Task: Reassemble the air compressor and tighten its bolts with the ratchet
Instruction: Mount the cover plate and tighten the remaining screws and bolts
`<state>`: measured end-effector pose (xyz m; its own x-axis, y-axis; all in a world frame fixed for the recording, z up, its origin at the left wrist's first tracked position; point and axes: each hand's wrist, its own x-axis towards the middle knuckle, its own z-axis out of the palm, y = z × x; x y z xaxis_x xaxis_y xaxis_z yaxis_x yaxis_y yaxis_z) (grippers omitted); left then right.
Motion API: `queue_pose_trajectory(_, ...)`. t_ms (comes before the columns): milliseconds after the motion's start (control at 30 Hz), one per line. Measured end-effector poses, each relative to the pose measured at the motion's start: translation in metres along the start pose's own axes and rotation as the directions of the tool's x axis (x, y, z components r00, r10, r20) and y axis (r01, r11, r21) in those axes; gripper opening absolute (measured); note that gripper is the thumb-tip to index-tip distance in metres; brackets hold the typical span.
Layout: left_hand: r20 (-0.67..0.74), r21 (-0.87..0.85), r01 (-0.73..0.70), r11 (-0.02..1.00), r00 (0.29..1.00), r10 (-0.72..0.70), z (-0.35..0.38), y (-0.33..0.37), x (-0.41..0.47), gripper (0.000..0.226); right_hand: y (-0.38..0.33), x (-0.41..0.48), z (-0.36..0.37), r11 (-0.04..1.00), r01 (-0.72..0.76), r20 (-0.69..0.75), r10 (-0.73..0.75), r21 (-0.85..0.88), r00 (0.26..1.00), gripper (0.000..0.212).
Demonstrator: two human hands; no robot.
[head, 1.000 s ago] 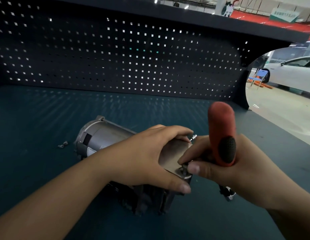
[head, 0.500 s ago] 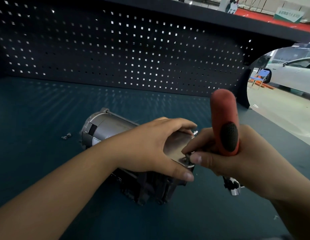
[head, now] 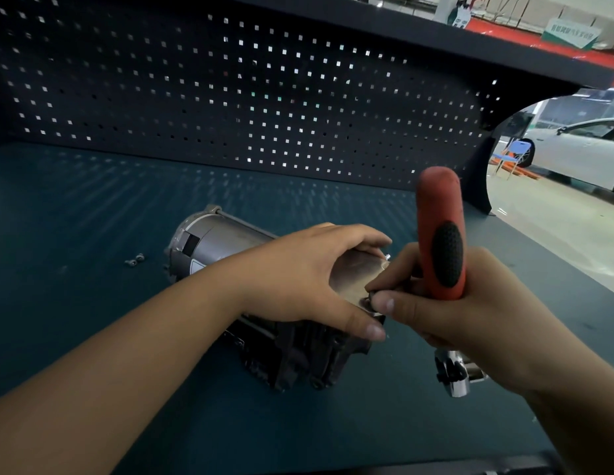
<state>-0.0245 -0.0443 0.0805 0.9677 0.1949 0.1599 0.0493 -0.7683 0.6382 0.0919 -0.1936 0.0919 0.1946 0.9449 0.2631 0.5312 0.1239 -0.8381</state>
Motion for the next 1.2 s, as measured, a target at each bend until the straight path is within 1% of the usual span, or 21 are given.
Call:
queue_pose_trajectory(133, -0.009, 0.002, -0.009, 1.000, 1.000, 0.009, 0.001, 0.001, 0.000, 0.085, 0.000, -0.002, 0.004, 0.999, 0.026, -0.047, -0.027, -0.025, 0.999, 0.010)
queue_pose_trajectory(267, -0.012, -0.003, -0.013, 1.000, 1.000, 0.013, 0.001, 0.001, -0.001, 0.085, 0.003, -0.003, 0.010, 1.000, 0.010, -0.112, -0.011, -0.008, 0.994, 0.003)
queue_pose_trajectory(367, -0.013, -0.010, -0.013, 1.000, 1.000, 0.012, 0.001, 0.001, -0.001, 0.086, 0.008, -0.004, 0.011, 1.000, -0.014, -0.147, 0.014, 0.006, 0.989, 0.011)
queue_pose_trajectory(500, -0.005, -0.021, -0.009, 1.000, 1.000, 0.009, 0.000, 0.001, -0.001, 0.083, 0.010, -0.006, 0.010, 0.989, -0.030, -0.091, 0.043, 0.148, 0.995, 0.019)
queue_pose_trajectory(567, -0.004, -0.025, -0.005, 1.000, 1.000, 0.005, 0.000, 0.000, -0.001, 0.085, 0.010, -0.006, 0.010, 0.990, -0.037, -0.085, 0.049, 0.140, 0.995, 0.017)
queue_pose_trajectory(667, -0.003, -0.017, -0.014, 1.000, 1.000, 0.014, 0.000, 0.000, -0.001, 0.085, 0.013, -0.006, 0.011, 0.994, -0.035, -0.137, 0.049, 0.100, 0.989, 0.014)
queue_pose_trajectory(767, -0.004, -0.014, -0.022, 1.000, 1.000, 0.022, 0.000, 0.001, -0.001, 0.083, 0.014, -0.005, 0.012, 0.995, -0.028, -0.134, 0.041, 0.100, 0.990, 0.019)
queue_pose_trajectory(800, -0.004, -0.014, -0.024, 1.000, 1.000, 0.024, 0.000, 0.000, 0.000, 0.080, 0.013, -0.006, 0.012, 0.992, -0.019, -0.126, 0.035, 0.127, 0.991, 0.024)
queue_pose_trajectory(867, -0.005, -0.007, -0.029, 1.000, 1.000, 0.029, 0.000, -0.001, 0.000, 0.077, 0.011, -0.006, 0.008, 0.968, 0.001, -0.162, 0.041, 0.250, 0.986, 0.030)
queue_pose_trajectory(933, -0.007, 0.009, -0.024, 1.000, 1.000, 0.024, 0.000, -0.003, 0.000, 0.079, 0.002, -0.002, -0.003, 0.921, 0.051, -0.250, 0.052, 0.386, 0.967, 0.022)
queue_pose_trajectory(967, -0.006, 0.015, -0.023, 1.000, 1.000, 0.023, 0.000, -0.004, -0.001, 0.080, -0.004, 0.002, -0.011, 0.887, 0.100, -0.294, 0.042, 0.451, 0.955, 0.018)
queue_pose_trajectory(1000, -0.002, 0.019, -0.025, 1.000, 1.000, 0.025, 0.000, -0.004, -0.001, 0.081, -0.011, 0.006, -0.020, 0.834, 0.163, -0.339, 0.031, 0.527, 0.940, 0.021)
queue_pose_trajectory(1033, 0.004, 0.017, -0.035, 0.999, 0.999, 0.035, -0.001, -0.005, -0.001, 0.081, -0.018, 0.011, -0.029, 0.759, 0.234, -0.384, 0.023, 0.607, 0.923, 0.026)
queue_pose_trajectory(1067, 0.014, 0.013, -0.050, 0.999, 0.999, 0.049, -0.001, -0.004, -0.001, 0.080, -0.024, 0.015, -0.038, 0.663, 0.313, -0.435, 0.021, 0.680, 0.900, 0.028)
queue_pose_trajectory(1100, 0.025, 0.009, -0.068, 0.998, 0.997, 0.068, -0.001, -0.004, -0.001, 0.077, -0.029, 0.018, -0.045, 0.544, 0.394, -0.485, 0.026, 0.741, 0.874, 0.030)
queue_pose_trajectory(1133, 0.038, 0.002, -0.087, 0.996, 0.995, 0.087, -0.002, -0.004, -0.001, 0.072, -0.031, 0.020, -0.050, 0.397, 0.468, -0.522, 0.035, 0.790, 0.852, 0.032)
queue_pose_trajectory(1200, 0.058, -0.050, -0.113, 0.992, 0.992, 0.116, -0.005, -0.004, -0.001, 0.063, -0.030, 0.024, -0.052, 0.060, 0.557, -0.560, 0.080, 0.829, 0.825, 0.035)
